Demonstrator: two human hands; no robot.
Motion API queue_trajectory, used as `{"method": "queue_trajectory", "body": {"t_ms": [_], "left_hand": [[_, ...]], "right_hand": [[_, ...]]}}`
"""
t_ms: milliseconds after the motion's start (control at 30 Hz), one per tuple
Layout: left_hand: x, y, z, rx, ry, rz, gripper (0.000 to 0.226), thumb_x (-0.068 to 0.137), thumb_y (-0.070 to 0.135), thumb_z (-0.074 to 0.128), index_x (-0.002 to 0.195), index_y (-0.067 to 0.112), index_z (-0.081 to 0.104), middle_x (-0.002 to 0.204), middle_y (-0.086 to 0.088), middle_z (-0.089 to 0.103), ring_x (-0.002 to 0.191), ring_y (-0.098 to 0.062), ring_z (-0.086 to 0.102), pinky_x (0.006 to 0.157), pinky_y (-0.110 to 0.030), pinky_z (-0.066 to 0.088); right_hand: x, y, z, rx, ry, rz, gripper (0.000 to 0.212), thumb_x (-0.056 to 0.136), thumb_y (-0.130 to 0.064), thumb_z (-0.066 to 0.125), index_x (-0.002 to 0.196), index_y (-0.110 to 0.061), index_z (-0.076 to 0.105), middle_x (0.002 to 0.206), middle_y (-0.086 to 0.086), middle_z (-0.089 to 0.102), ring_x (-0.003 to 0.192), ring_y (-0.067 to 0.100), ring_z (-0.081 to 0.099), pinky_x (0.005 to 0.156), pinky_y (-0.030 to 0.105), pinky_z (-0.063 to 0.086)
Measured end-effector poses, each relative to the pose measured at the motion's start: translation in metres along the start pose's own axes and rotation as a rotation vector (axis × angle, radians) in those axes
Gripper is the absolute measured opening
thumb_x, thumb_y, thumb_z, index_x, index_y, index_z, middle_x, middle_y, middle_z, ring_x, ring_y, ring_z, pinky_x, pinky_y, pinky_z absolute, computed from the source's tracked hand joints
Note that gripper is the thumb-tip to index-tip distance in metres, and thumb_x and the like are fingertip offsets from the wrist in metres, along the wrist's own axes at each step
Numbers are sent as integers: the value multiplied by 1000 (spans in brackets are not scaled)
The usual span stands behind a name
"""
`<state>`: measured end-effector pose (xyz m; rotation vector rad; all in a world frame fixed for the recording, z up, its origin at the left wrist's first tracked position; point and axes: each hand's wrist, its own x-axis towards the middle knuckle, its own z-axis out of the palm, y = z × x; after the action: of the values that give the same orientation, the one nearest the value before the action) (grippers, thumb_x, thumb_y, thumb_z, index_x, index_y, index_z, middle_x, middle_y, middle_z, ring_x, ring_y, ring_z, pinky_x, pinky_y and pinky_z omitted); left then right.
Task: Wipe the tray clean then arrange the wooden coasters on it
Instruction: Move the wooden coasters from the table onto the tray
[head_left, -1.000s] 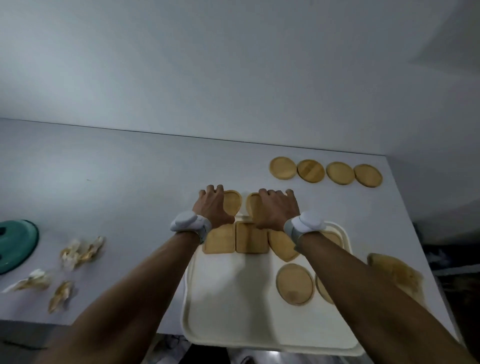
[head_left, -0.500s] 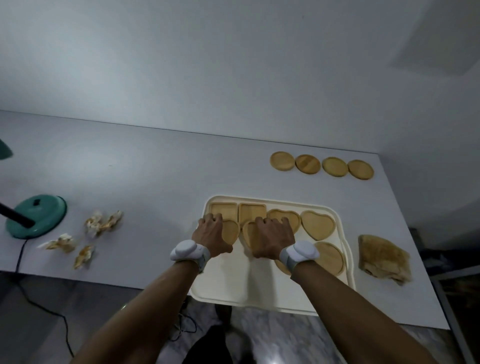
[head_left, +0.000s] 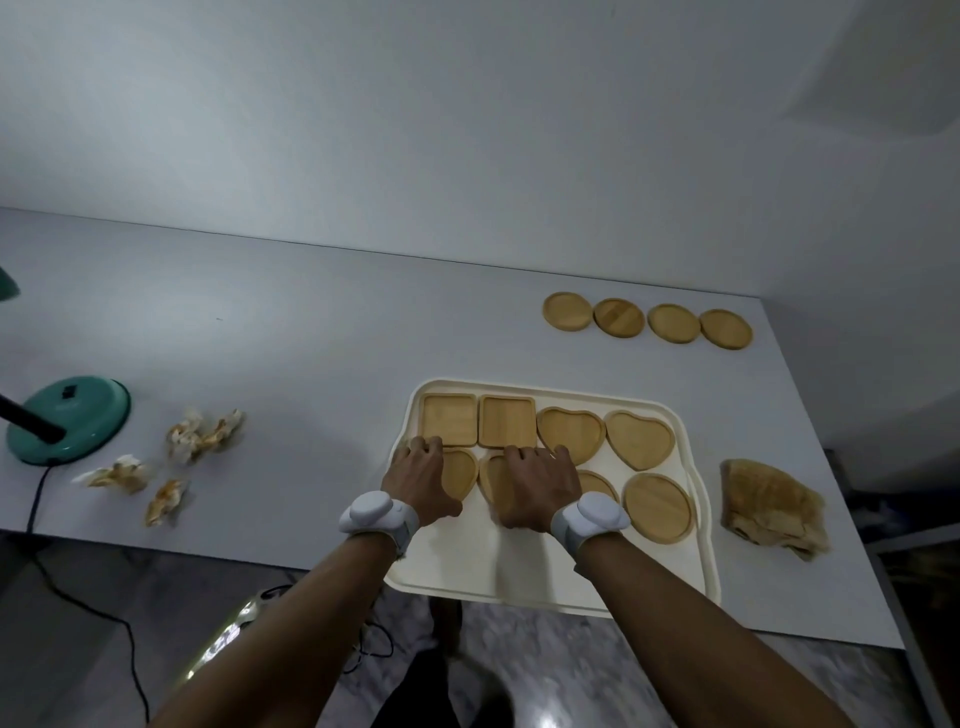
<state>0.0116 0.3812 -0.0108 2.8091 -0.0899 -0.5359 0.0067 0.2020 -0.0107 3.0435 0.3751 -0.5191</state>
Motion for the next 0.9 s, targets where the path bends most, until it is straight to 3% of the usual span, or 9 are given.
{"method": "queue_trajectory", "body": {"t_ms": [267, 600, 900], "left_hand": [[-1, 0, 4, 24, -2, 1, 85, 61, 38, 81, 130, 9, 41, 130, -14, 46, 122, -33, 45, 95, -37, 47], [-7, 5, 6, 25, 0, -7, 87, 66, 36, 80, 135, 5, 39, 136, -17, 46, 124, -34, 47, 104, -36, 42], [-1, 24, -14, 42, 86, 42, 72, 67, 47, 73, 123, 10, 46, 121, -13, 56, 111, -32, 53, 94, -37, 47]], "right_hand": [[-2, 1, 2, 19, -25, 10, 66, 71, -41, 71, 124, -12, 45, 126, 10, 58, 116, 30, 55, 100, 46, 32], [-5, 3, 3, 35, -43, 8, 79, 70, -49, 75, 131, -12, 41, 134, 11, 52, 124, 29, 48, 104, 47, 31], [-12, 32, -19, 81, 23, 39, 68, 75, -52, 70, 127, -15, 45, 131, 9, 53, 121, 30, 49, 102, 46, 32]]}}
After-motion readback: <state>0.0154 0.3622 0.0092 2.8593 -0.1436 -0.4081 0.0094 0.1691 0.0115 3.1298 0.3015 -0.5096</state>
